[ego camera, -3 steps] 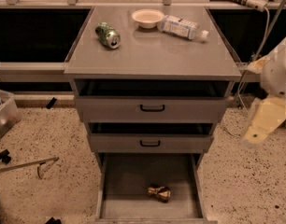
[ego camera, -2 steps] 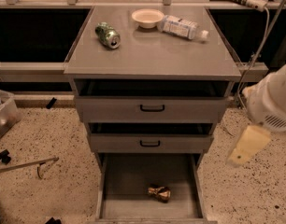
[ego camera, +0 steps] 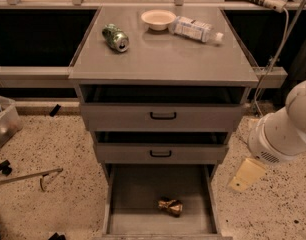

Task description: Pick orange can from bottom drawer and place on counter

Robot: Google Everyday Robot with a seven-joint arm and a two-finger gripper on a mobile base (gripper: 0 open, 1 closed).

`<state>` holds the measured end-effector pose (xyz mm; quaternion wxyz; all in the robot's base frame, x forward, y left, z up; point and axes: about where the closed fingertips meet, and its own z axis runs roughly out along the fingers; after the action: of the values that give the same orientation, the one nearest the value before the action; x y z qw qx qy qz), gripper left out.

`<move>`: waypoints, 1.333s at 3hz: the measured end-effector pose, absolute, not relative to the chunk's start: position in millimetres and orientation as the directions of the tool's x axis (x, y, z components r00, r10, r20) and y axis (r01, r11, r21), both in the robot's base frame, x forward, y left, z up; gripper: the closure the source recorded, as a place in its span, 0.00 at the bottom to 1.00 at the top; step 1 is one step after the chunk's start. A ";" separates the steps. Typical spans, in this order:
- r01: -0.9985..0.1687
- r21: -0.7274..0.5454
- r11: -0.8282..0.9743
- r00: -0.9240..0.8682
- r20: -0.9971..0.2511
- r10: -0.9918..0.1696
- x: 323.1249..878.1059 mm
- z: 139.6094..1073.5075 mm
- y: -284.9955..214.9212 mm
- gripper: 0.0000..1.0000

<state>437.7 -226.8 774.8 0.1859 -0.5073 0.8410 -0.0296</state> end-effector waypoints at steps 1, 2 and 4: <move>-0.842 -0.238 0.484 -0.416 -0.283 -0.864 437.8 774.7 -226.8 0.00; -0.848 -0.215 0.484 -0.410 -0.311 -0.858 445.8 742.1 -226.5 0.00; -0.880 -0.173 0.441 -0.342 -0.414 -0.844 470.2 613.6 -200.9 0.00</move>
Offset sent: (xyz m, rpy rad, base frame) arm 0.0230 0.0000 -0.0917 0.1036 0.0239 0.0252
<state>470.2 -200.9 613.6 0.2269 -0.5269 0.8181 0.0404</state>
